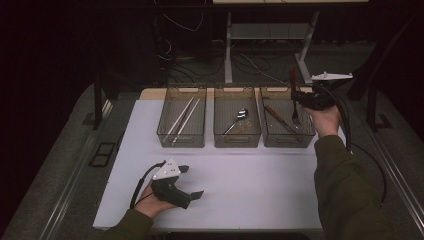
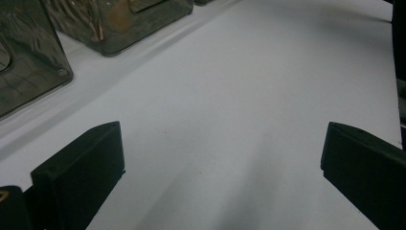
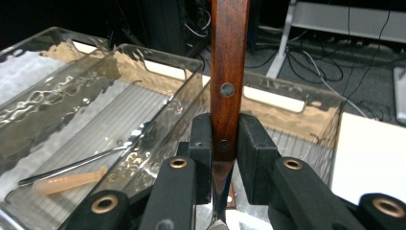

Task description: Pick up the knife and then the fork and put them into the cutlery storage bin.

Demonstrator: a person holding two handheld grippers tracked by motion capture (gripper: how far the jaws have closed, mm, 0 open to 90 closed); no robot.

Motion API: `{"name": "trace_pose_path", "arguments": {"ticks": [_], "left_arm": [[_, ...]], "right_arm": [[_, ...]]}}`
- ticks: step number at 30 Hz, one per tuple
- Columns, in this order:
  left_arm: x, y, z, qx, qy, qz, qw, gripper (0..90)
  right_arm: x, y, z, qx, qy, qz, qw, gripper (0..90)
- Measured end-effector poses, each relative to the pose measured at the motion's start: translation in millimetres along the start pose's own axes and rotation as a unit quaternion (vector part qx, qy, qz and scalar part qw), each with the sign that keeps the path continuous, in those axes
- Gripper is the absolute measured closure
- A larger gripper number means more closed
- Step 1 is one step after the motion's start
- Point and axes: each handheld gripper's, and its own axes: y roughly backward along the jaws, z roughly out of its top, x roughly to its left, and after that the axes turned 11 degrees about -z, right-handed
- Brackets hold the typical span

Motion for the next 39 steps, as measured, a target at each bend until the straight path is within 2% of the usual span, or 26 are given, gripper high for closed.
{"name": "trace_pose_path", "arguments": {"ticks": [12,18,27,31,39], "left_arm": [[-0.3,0.1,0.3,0.0,-0.002,-0.003,1.0,0.0],[-0.5,-1.0,0.0,-0.001,0.0,-0.004,1.0,0.0],[-0.8,-1.5,0.2,0.001,-0.002,-0.004,1.0,0.0],[-0.5,-1.1,0.2,0.002,-0.001,-0.005,1.0,0.0],[-0.7,-1.7,0.2,0.001,-0.001,-0.004,1.0,0.0]], "right_arm": [[8.9,-35.0,-27.2,0.045,0.009,-0.008,0.9989,77.5],[7.4,-39.9,-36.9,0.069,0.013,-0.01,0.9975,77.5],[10.5,-47.3,-40.2,0.121,0.034,-0.015,0.992,77.2],[12.0,-49.5,-39.5,0.127,0.042,-0.014,0.9909,76.4],[8.7,-48.1,-39.0,0.127,0.028,-0.009,0.9915,61.8]]}}
